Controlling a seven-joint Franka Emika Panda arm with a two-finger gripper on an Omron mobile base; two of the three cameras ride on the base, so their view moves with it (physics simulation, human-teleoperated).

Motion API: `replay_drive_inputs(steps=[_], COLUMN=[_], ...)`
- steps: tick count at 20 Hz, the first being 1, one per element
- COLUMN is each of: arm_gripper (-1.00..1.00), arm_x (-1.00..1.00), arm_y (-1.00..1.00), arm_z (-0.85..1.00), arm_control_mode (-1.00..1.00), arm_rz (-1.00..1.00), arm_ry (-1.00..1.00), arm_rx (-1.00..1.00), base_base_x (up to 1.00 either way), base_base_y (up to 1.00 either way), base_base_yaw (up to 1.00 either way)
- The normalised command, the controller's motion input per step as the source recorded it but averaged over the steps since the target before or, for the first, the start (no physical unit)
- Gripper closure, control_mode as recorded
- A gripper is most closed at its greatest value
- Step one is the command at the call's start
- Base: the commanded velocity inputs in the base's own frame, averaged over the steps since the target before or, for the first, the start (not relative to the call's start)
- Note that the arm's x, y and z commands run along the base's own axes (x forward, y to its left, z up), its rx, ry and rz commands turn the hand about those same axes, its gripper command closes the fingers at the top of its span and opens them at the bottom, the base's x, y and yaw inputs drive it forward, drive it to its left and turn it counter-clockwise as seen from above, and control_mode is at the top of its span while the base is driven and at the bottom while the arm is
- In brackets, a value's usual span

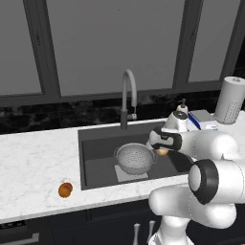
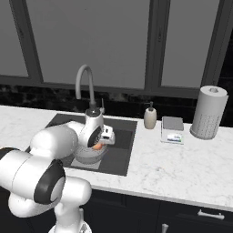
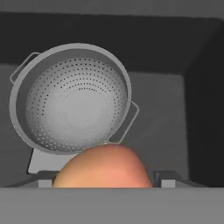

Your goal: Put the colander in the sink, put the peach, peach in the colander, and turn on the sink faucet and pour water over the colander.

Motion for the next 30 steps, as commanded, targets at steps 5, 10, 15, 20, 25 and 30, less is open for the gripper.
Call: replay_drive_inputs(steps=[5,10,15,20,25,30], arm_gripper=[1.00,1.00,1.00,1.00,1.00,1.00], arm_x=[0.29,0.18,0.28,0.23,0.18,0.20], arm_y=[0.27,0.09,0.13,0.41,0.19,0.01], arm_z=[-0.10,-0.30,-0.17,-0.20,-0.33,-0.42], arm_control_mode=[-1.00,-1.00,-1.00,-1.00,-1.00,-1.00], arm_rz=[0.09,0.04,0.00,0.00,0.00,0.00], arm_ry=[0.02,0.01,0.05,0.03,0.00,0.00], arm_rx=[0.28,0.14,0.01,-0.03,-0.01,0.00], base_base_x=[0.00,0.00,0.00,0.00,0.00,0.00], base_base_y=[0.00,0.00,0.00,0.00,0.00,0.00], base_base_yaw=[0.00,0.00,0.00,0.00,0.00,0.00])
